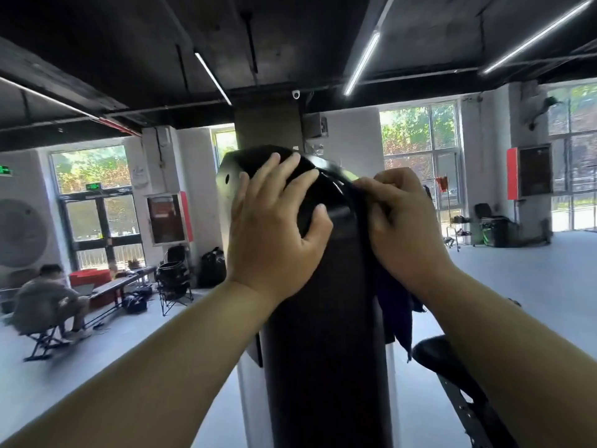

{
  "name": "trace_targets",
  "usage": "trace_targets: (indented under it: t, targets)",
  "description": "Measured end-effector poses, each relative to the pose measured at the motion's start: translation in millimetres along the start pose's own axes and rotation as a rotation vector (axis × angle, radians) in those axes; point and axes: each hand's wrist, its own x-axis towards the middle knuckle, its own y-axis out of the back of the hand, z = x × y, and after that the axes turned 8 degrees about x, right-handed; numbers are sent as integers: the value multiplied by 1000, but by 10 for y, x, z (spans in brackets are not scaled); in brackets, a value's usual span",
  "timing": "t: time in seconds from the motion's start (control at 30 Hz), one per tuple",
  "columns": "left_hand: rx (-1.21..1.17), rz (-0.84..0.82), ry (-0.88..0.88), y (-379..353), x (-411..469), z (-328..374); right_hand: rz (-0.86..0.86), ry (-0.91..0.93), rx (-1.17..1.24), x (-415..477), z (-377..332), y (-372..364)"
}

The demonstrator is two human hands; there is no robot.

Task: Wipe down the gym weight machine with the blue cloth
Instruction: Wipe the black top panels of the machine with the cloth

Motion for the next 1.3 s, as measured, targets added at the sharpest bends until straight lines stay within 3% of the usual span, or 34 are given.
trace_targets:
  t: [0.1, 0.27, 0.4, 0.53, 0.7, 0.87, 1.07, 1.2, 1.3]
  targets:
    - [136, 35, -46, -88, -39, 151, 19, 49, 67, 9, 41, 5]
    - [253, 66, -107, -100, -91, 172, 93, -91, 120, -575, 265, -27]
    - [309, 45, -273, -99, -133, 197, 121, -26, 112, -389, 304, 27]
    - [358, 31, -306, -91, -139, 204, 185, 54, 118, -663, 435, -70]
    - [432, -5, -454, -81, -183, 206, 176, -4, 131, -1024, 555, -93]
    - [455, -50, -499, -55, -218, 252, 238, -47, 219, -646, 480, -48]
    - [484, -83, -548, -55, -362, 271, 238, -44, 228, -1318, 640, -182]
    - [488, -102, -565, -55, -355, 289, 199, -83, 255, -924, 571, -53]
    - [489, -119, -674, -58, -392, 274, 255, -86, 294, -884, 532, -121]
